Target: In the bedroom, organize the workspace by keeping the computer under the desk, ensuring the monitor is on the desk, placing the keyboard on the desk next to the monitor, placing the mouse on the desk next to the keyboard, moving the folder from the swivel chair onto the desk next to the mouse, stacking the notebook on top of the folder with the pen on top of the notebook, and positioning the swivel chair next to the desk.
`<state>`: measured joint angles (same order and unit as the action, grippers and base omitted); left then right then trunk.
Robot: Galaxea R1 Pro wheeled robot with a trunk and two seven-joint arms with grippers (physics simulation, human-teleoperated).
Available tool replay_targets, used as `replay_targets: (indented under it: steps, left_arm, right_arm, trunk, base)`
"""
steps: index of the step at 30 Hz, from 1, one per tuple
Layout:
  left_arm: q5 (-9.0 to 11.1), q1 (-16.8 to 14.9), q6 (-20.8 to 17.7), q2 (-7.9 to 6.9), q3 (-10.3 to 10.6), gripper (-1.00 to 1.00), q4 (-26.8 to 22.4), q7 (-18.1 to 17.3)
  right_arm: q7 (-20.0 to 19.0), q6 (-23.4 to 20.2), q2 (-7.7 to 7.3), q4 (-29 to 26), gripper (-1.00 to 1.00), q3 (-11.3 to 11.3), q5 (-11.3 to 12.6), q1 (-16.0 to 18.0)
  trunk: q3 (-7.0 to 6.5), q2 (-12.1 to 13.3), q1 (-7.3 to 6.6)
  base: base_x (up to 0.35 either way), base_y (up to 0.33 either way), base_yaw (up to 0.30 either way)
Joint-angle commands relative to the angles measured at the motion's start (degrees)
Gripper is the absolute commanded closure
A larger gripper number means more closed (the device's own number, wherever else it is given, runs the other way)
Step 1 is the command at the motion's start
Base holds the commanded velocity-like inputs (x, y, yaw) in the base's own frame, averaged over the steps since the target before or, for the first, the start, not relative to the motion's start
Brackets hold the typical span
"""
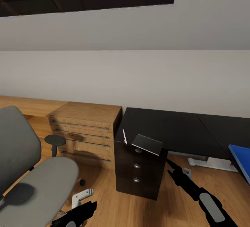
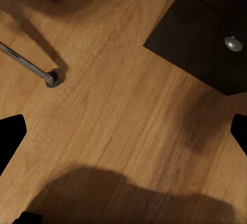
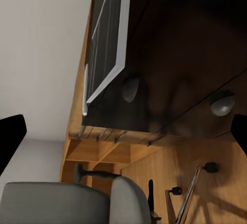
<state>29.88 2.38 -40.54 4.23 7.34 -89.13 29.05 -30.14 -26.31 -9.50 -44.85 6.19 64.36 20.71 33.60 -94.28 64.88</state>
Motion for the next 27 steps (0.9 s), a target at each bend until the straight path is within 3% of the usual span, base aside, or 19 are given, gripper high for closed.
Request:
replay_targets:
  steps: [1,5,9,13,14,15,19,27]
  left_arm:
    - [0.6,0.0,0.0,-0.04,0.0,-1.0,0.0,0.5]
    - [0.6,0.0,0.0,-0.08,0.0,-1.0,0.1,0.5]
    - [0.6,0.0,0.0,-0.15,0.0,-1.0,0.1,0.5]
    - [0.6,0.0,0.0,-0.18,0.0,-1.0,0.1,0.5]
    - [0.6,0.0,0.0,-0.18,0.0,-1.0,0.1,0.5]
    - [0.6,0.0,0.0,-0.19,0.0,-1.0,0.1,0.5]
    - [0.5,0.0,0.0,-0.19,0.0,-1.0,0.1,0.5]
    - [0.5,0.0,0.0,-0.19,-0.1,-1.0,0.1,0.5]
  right_arm:
    - [0.1,-0.2,0.05,0.0,-1.0,0.0,0.4,0.0]
    - [0.6,1.6,0.12,0.1,-1.0,-0.2,0.3,0.0]
    - [3.4,3.1,1.98,0.0,-1.0,-0.1,0.3,0.0]
    - [4.6,5.5,2.93,0.0,-1.0,-0.1,0.3,0.0]
    - [4.9,7.1,3.42,0.0,-1.0,-0.1,0.3,0.1]
    - [5.2,12.8,4.84,-0.1,-1.0,-0.2,0.1,0.1]
    - [5.3,19.8,6.15,0.0,-1.0,-0.5,0.0,0.1]
    - [5.3,23.7,8.49,0.0,-1.0,-0.6,-0.2,0.1]
  trunk:
    - [0.05,0.0,0.0]
    - [0.05,0.0,0.0]
    - [0.05,0.0,0.0]
    - [0.05,0.0,0.0]
    - [0.05,0.0,0.0]
    - [0.05,0.0,0.0]
    - [0.05,0.0,0.0]
    - [0.05,0.0,0.0]
  base:
    - [0.0,0.0,0.0]
    - [0.002,0.0,0.0]
    - [0.11,0.0,0.0]
    - [0.054,0.0,0.0]
    - [0.022,0.0,0.0]
    - [0.007,0.0,0.0]
    - [0.004,0.0,0.0]
    - [0.0,0.0,0.0]
